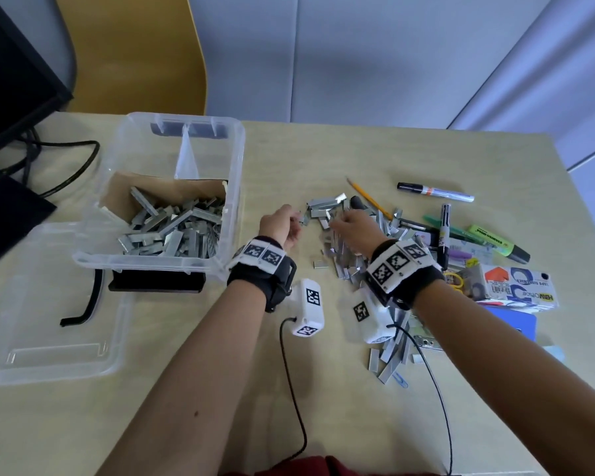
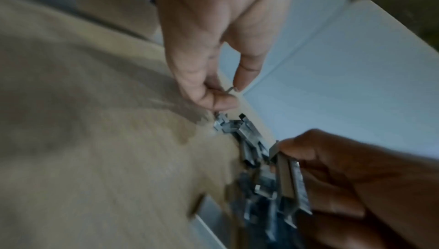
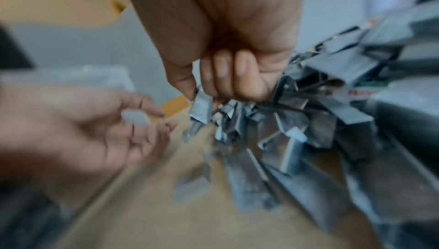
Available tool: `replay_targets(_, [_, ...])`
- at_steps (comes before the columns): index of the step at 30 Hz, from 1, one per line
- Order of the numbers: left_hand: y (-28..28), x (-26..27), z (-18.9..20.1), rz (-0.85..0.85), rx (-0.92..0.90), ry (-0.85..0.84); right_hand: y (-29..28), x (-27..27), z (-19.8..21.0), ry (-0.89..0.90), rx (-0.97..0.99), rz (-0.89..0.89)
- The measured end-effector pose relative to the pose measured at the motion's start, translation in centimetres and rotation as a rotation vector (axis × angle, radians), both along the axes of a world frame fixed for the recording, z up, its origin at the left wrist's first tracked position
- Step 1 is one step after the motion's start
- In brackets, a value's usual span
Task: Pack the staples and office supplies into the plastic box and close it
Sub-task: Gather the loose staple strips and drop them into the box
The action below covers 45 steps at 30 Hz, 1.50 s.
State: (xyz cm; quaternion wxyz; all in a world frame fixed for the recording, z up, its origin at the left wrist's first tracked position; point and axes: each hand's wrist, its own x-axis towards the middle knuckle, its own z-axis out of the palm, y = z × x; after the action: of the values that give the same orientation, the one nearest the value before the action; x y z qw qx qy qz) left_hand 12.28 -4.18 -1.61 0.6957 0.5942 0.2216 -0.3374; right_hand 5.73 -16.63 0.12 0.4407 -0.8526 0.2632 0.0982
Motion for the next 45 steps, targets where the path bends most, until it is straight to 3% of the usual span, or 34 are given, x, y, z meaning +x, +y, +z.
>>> replay_targets(3, [0.2,-1.9,0.7,0.136,-0.307,0.192,0.3,-0.5,1.7,-0.072,-0.019,0.065])
replay_targets(9, [0.2,-4.7,1.2,0.071,-0.413,0.264,3.5,-0.9,3.6,-0.013,-0.272,0.360])
replay_targets(12, [0.8,-5.4,1.0,0.086,-0.479,0.325,4.3,-1.3,4.3,0.030,-0.334,0.425])
replay_targets(20, [1.7,-6.8,-0.4,0.087,-0.451,0.312,5.7,-2.1,5.0,-0.069,-0.332,0.478])
replay_targets(24, [2.0,-6.4,-1.2,-0.013,-0.363,0.327,4.4,-1.6,5.6,-0.162,-0.298,0.315])
replay_targets(27, [2.8,-6.0,-1.5,-0.027,-0.346,0.318,2.6,-1.4,4.4,-0.113,-0.324,0.224])
replay_targets(32, [4.2,-5.7,-2.1,0.048,-0.354,0.297,2.6,-2.1,0.6,0.089,-0.393,0.443])
replay_targets(35, [5.0,-5.6,-2.2,0.089,-0.348,0.298,3.7,-2.5,-0.6,0.076,-0.489,0.560])
replay_targets(39, [5.6,-5.7,-2.1,0.138,-0.335,0.293,3.9,-2.4,-0.7,0.060,-0.552,0.564])
replay_targets(42, [5.6,-5.9,-2.2,0.178,-0.319,0.278,3.7,-2.4,-0.5,0.086,-0.496,0.507])
replay_targets(45, [5.2,-6.1,-2.2,0.251,-0.309,0.246,3.7,-2.7,0.4,-0.008,-0.309,0.298])
